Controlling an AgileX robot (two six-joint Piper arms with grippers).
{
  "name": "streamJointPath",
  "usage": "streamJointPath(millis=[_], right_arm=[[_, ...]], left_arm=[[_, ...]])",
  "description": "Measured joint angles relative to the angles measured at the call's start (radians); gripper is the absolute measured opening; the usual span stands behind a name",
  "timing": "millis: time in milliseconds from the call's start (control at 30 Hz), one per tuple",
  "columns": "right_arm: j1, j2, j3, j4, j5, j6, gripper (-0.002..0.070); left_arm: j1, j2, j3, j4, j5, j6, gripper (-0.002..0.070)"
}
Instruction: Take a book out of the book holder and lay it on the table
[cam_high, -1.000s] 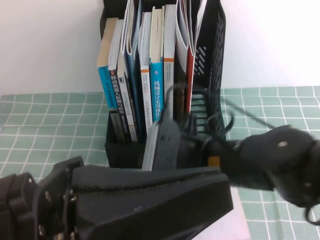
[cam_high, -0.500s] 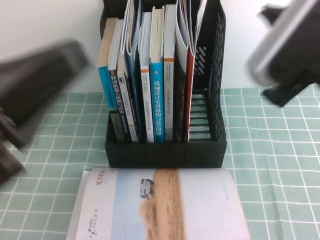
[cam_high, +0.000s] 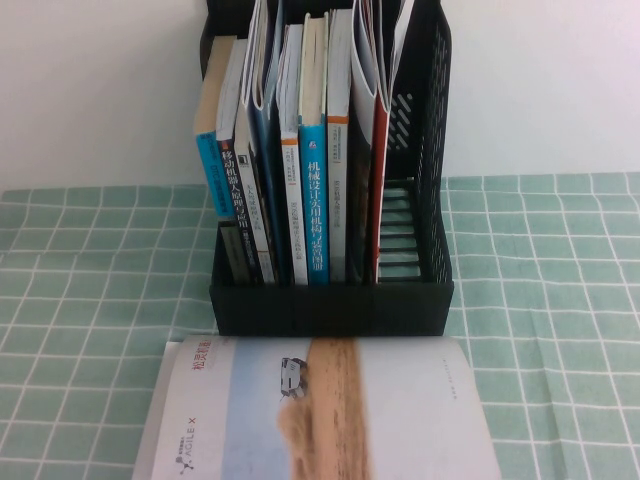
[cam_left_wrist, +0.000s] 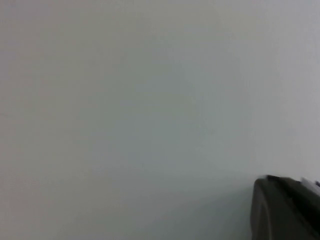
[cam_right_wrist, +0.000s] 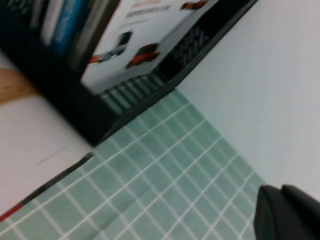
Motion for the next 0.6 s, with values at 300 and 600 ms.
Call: streamJointPath(millis=[300, 600], right_arm=[[0.0, -0.248, 0.319, 0.357, -0.23, -0.109, -0.0001], [0.0, -0.328, 0.563, 0.515, -0.491, -0.115, -0.0001]], left_arm=[[0.27, -0.316, 0.326, 0.002, 0.159, -0.018, -0.0003], [0.323, -0.326, 0.527, 0.003, 0.183, -0.022, -0.0002]])
